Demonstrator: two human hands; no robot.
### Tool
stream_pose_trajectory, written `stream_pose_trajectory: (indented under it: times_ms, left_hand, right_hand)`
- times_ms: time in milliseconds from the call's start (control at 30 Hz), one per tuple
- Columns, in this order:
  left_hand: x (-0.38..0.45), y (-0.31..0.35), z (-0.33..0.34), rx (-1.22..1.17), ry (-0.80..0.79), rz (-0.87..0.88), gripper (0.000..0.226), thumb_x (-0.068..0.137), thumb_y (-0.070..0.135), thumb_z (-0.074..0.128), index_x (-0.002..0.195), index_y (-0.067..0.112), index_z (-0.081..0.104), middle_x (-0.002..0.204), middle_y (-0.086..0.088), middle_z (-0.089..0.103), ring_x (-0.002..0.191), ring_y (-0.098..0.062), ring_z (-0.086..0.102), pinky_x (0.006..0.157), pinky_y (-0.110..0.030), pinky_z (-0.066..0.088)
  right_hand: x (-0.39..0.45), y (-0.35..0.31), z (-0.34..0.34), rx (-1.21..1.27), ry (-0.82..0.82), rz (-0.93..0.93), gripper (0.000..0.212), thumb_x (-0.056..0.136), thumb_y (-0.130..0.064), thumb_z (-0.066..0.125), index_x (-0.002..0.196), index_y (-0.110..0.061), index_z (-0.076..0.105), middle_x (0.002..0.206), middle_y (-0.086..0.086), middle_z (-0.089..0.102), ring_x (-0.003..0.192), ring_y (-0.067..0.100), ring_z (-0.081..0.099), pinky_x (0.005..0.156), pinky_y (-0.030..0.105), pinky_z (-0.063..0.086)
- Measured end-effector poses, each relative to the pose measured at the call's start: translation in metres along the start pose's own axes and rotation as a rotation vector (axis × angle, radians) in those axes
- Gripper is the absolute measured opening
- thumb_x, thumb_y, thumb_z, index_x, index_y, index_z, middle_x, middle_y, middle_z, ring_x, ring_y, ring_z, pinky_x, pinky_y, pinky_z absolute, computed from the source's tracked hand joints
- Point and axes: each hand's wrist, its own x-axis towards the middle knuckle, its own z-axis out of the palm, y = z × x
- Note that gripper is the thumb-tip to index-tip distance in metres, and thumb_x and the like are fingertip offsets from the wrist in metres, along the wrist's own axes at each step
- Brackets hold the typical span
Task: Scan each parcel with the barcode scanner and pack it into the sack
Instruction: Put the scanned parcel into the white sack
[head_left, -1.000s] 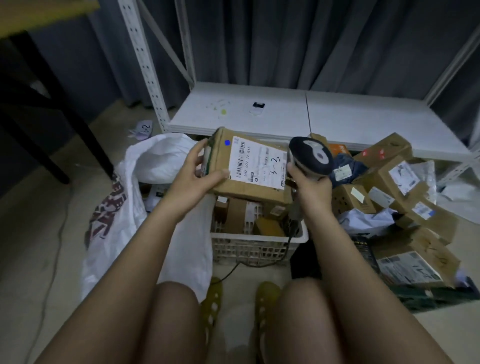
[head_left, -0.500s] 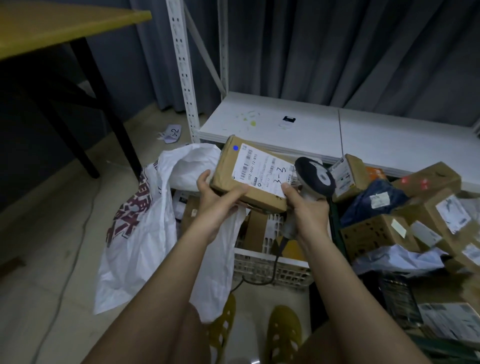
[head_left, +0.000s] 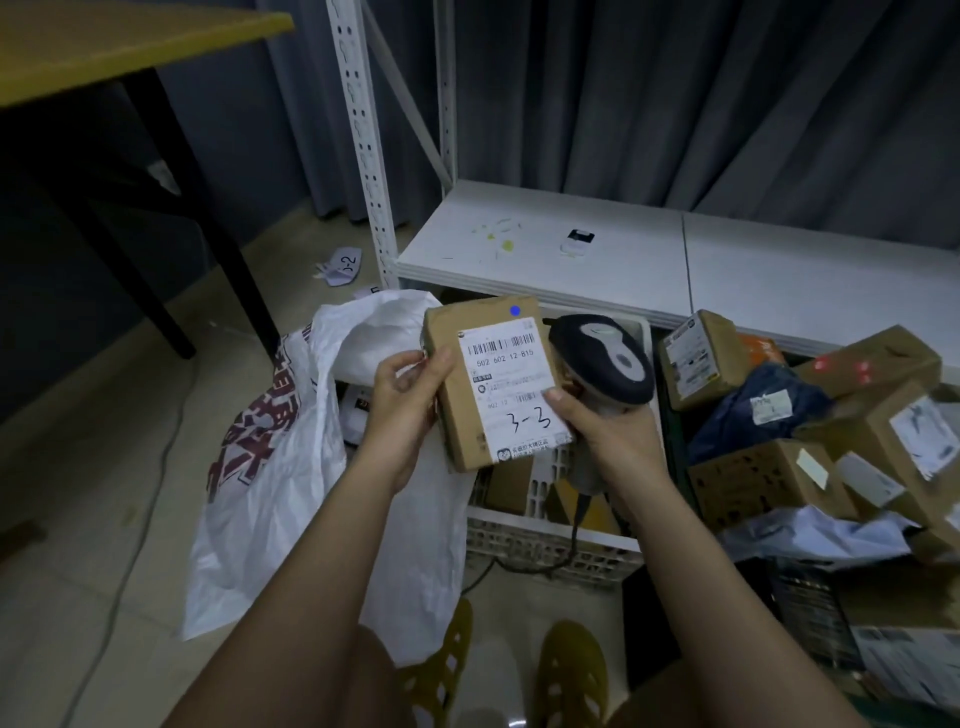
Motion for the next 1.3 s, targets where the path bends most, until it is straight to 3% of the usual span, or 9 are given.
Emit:
stream_pose_trajectory:
  times_ms: [67, 200, 367, 467, 533, 733, 833, 1000, 1300]
  left_hand:
    - [-0.007, -0.001, -0.001, 0.063, -0.107, -0.03, 0.066, 0.076, 0.041, 0.069, 0.135, 0.03, 0.042, 0.13, -0.002, 0.061, 0.114, -0.019, 0.062, 0.091, -0.042, 0.052]
    - [-0.017, -0.001, -0.009, 0.215, -0.338, -0.058, 0.08, 0.087, 0.02, 0.067, 0.142, 0.058, 0.023, 0.128, 0.009, 0.062, 0.116, -0.014, 0.06, 0.092, -0.045, 0.052]
    - [-0.016, -0.002, -0.02, 0.285, -0.241, 0.085, 0.091, 0.087, 0.008, 0.067, 0.145, 0.053, 0.015, 0.136, 0.004, 0.055, 0.121, -0.011, 0.056, 0.098, -0.039, 0.05]
    - [-0.014, -0.004, -0.023, 0.269, -0.177, 0.137, 0.092, 0.087, 0.006, 0.066, 0.147, 0.049, 0.012, 0.136, 0.006, 0.052, 0.121, -0.006, 0.053, 0.099, -0.034, 0.05]
    - [-0.013, -0.006, -0.023, 0.277, -0.161, 0.159, 0.093, 0.087, 0.004, 0.066, 0.149, 0.047, 0.011, 0.136, 0.011, 0.048, 0.118, 0.002, 0.051, 0.095, -0.025, 0.05]
    - [-0.008, -0.011, -0.026, 0.308, -0.149, 0.155, 0.093, 0.087, 0.005, 0.067, 0.149, 0.046, 0.01, 0.12, 0.025, 0.048, 0.106, 0.012, 0.051, 0.084, -0.017, 0.051]
    - [-0.007, -0.011, -0.026, 0.311, -0.153, 0.154, 0.094, 0.086, 0.005, 0.067, 0.149, 0.045, 0.009, 0.118, 0.027, 0.048, 0.105, 0.013, 0.051, 0.079, -0.013, 0.051]
    - [-0.005, -0.013, -0.027, 0.317, -0.143, 0.156, 0.095, 0.086, 0.006, 0.067, 0.15, 0.045, 0.009, 0.126, 0.016, 0.049, 0.111, 0.006, 0.052, 0.083, -0.015, 0.051]
    - [-0.004, -0.015, -0.029, 0.322, -0.138, 0.149, 0.095, 0.086, 0.006, 0.068, 0.15, 0.045, 0.009, 0.134, 0.009, 0.049, 0.121, -0.007, 0.053, 0.093, -0.027, 0.05]
  right_hand:
    - [-0.002, 0.0, 0.002, 0.005, 0.005, -0.039, 0.026, 0.078, -0.005, 0.078, 0.09, -0.025, 0.065, 0.075, -0.022, 0.07, 0.073, -0.013, 0.065, 0.059, 0.007, 0.049]
    - [-0.004, 0.001, 0.006, 0.003, 0.04, -0.048, 0.023, 0.08, -0.008, 0.077, 0.089, -0.027, 0.066, 0.085, -0.019, 0.068, 0.079, -0.012, 0.065, 0.061, 0.007, 0.05]
    - [-0.005, -0.001, 0.007, -0.04, 0.017, 0.01, 0.03, 0.089, -0.017, 0.069, 0.116, -0.026, 0.058, 0.102, -0.018, 0.062, 0.093, -0.005, 0.057, 0.074, 0.011, 0.045]
    - [-0.014, -0.002, 0.005, -0.164, -0.062, 0.069, 0.012, 0.092, -0.018, 0.066, 0.096, -0.025, 0.057, 0.072, -0.01, 0.061, 0.067, 0.005, 0.055, 0.054, 0.014, 0.046]
    - [-0.022, -0.002, 0.003, -0.201, -0.121, 0.128, 0.015, 0.092, -0.018, 0.065, 0.082, -0.019, 0.053, 0.052, -0.007, 0.053, 0.05, 0.008, 0.049, 0.048, 0.017, 0.042]
    - [-0.04, -0.002, -0.016, -0.414, -0.28, 0.116, 0.021, 0.086, -0.016, 0.072, 0.073, -0.008, 0.057, 0.053, 0.001, 0.052, 0.049, 0.011, 0.05, 0.051, 0.024, 0.043]
    - [-0.047, 0.001, -0.019, -0.471, -0.262, 0.107, 0.025, 0.084, -0.018, 0.073, 0.067, -0.011, 0.057, 0.05, 0.0, 0.054, 0.047, 0.012, 0.051, 0.051, 0.027, 0.044]
    - [-0.05, 0.004, -0.022, -0.526, -0.2, 0.067, 0.03, 0.084, -0.015, 0.071, 0.067, 0.003, 0.055, 0.05, 0.004, 0.054, 0.045, 0.011, 0.05, 0.05, 0.026, 0.043]
    - [-0.048, 0.004, -0.026, -0.517, -0.195, 0.061, 0.029, 0.085, -0.013, 0.069, 0.063, -0.007, 0.053, 0.047, 0.001, 0.052, 0.043, 0.008, 0.049, 0.047, 0.019, 0.042]
